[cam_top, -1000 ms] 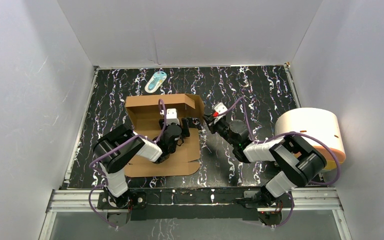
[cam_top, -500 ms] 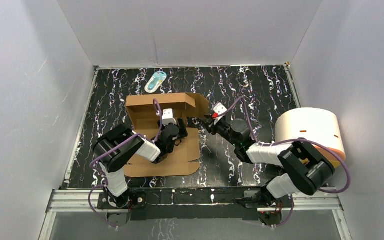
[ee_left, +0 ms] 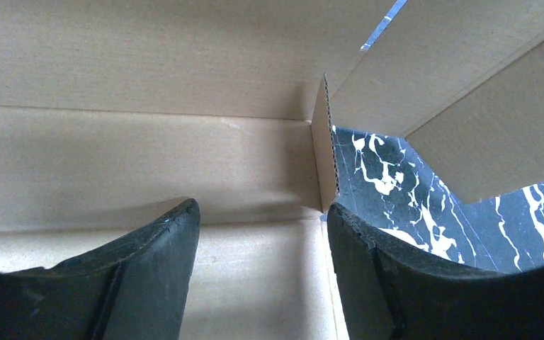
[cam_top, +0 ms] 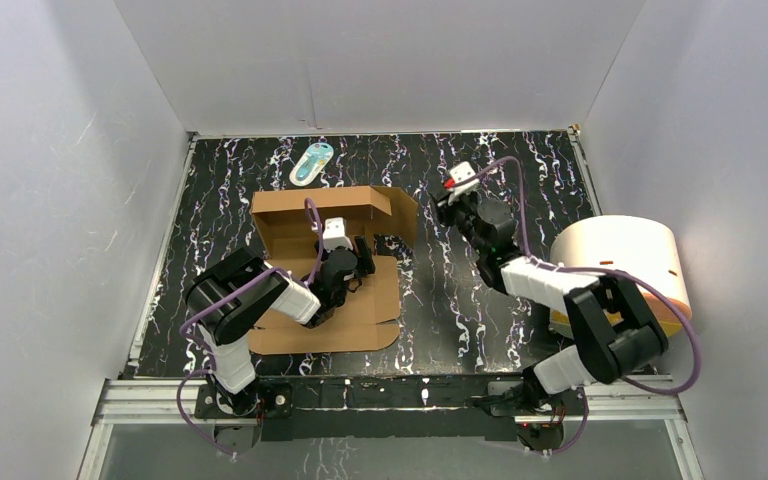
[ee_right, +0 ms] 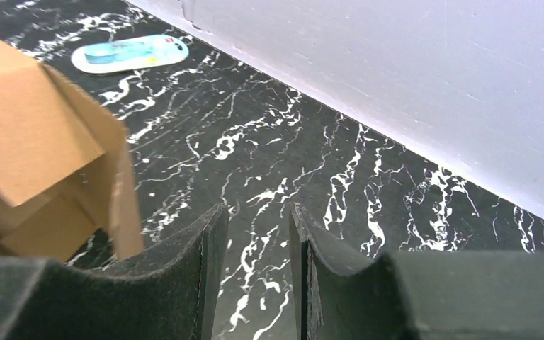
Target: Fold the paper box
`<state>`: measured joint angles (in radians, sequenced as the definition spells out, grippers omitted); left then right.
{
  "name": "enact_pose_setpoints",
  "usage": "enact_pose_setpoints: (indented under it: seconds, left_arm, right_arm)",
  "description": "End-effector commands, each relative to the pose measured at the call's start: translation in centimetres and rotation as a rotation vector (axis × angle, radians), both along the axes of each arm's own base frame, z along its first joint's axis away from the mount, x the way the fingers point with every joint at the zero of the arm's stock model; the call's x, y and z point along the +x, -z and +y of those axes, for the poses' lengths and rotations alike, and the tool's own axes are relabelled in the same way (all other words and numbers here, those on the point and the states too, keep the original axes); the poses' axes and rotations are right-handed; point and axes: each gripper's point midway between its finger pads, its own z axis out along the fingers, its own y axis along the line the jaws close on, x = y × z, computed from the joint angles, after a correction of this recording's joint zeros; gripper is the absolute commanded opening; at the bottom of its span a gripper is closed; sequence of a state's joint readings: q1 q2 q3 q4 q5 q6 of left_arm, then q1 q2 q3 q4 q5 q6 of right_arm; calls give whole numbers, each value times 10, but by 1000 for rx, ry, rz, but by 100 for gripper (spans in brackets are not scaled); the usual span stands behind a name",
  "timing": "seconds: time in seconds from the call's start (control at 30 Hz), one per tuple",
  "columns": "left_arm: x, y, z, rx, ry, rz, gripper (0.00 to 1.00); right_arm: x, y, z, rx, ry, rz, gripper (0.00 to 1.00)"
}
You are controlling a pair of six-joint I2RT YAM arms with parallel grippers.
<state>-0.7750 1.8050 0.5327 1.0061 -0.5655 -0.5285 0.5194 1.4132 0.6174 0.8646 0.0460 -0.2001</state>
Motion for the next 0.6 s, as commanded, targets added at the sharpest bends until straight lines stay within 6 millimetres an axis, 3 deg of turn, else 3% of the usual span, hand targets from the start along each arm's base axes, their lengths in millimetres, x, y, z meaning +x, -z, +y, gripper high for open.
enact_pose_setpoints:
  seconds: [0.0,0.17,0.37,0.57]
  left_arm:
    - [-8,11,5,10,9,41,64]
    - [-9,12,2,4,28,49,64]
    - [-9,15,2,11,36,55,66]
    - [-9,17,1,14,45,61,66]
  right_arm:
    - [23,4,13,-41,-69,2,46]
    - [24,28,50,-70,-262,53,46]
    - [-1,40,84,-41,-508,98,46]
    - [-24,47,101,-11,-683,132,46]
